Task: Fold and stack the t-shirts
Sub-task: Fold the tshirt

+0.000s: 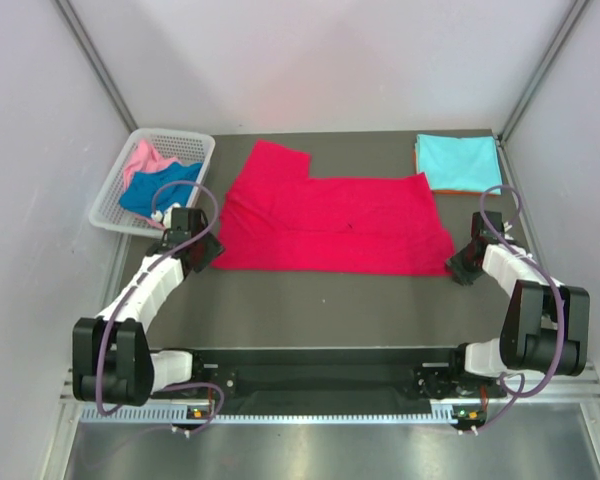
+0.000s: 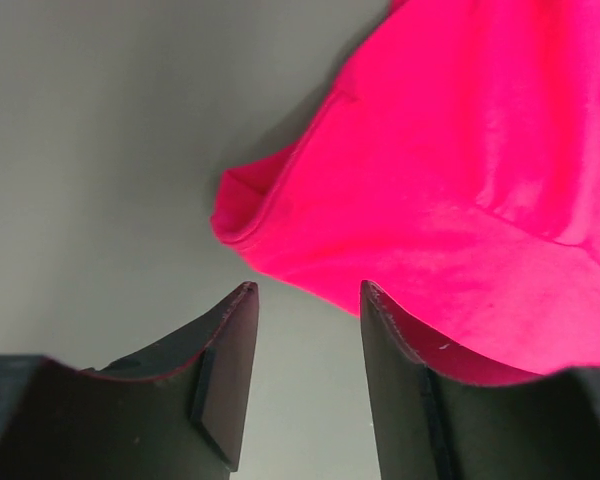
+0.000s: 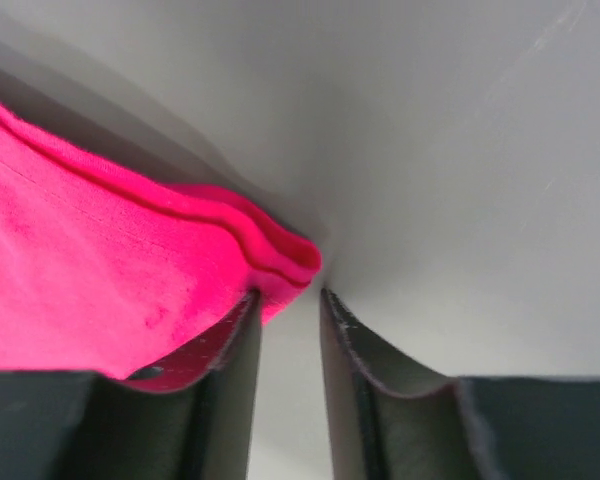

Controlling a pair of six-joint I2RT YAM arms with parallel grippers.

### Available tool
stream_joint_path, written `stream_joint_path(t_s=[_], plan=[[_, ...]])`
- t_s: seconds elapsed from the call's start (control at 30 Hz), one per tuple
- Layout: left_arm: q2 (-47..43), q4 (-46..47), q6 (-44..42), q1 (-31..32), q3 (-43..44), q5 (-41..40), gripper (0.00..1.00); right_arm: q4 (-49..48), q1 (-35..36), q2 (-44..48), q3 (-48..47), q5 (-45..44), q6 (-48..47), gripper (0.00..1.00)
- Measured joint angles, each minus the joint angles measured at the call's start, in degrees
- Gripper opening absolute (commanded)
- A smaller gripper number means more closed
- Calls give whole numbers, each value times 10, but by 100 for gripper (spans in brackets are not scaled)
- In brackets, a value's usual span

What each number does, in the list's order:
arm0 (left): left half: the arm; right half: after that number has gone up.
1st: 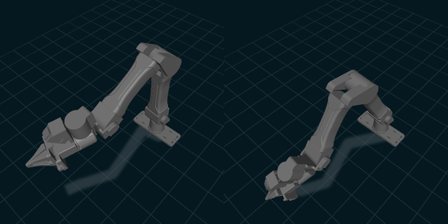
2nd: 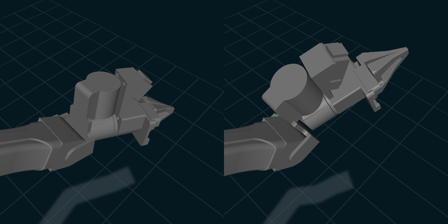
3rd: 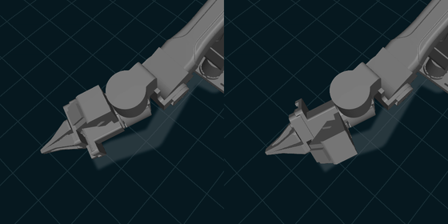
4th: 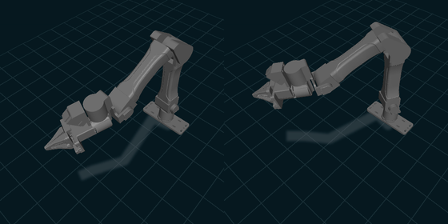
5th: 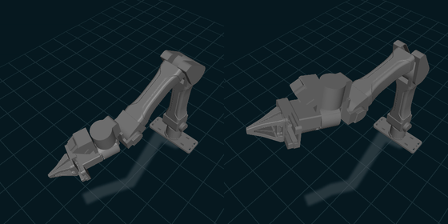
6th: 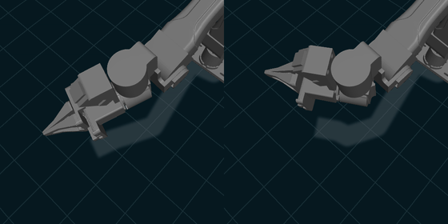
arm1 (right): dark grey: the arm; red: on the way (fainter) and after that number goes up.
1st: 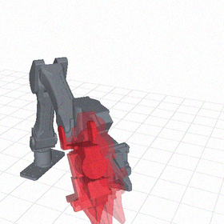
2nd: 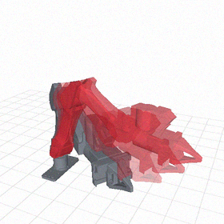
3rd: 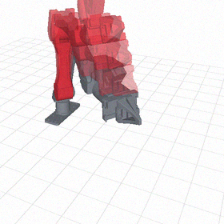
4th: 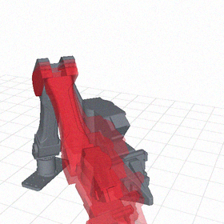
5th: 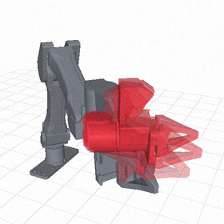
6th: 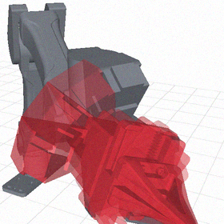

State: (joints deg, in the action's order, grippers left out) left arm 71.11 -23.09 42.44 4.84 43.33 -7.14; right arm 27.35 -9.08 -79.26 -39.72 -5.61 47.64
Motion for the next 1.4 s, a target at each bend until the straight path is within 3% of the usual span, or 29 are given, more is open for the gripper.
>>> stream_joint_path(t_s=[0.2,0.37,0.63,1.23,1.33,1.4], plan=[[20,34,15,-4,-38,9,41,-13,0,0,6,-6,-4,10],[81,49,14,-4,-35,-10,36,-16,0,0,7,-8,-14,1],[132,42,4,-5,-3,-55,37,-21,0,0,7,-8,-26,0],[93,-14,-19,-6,60,-36,36,-30,-1,4,11,-14,-37,0],[93,-14,-19,-6,60,-30,31,-30,-1,4,11,-14,-37,0],[93,-11,-16,-6,59,-23,18,-30,-1,4,11,-14,-37,0]])
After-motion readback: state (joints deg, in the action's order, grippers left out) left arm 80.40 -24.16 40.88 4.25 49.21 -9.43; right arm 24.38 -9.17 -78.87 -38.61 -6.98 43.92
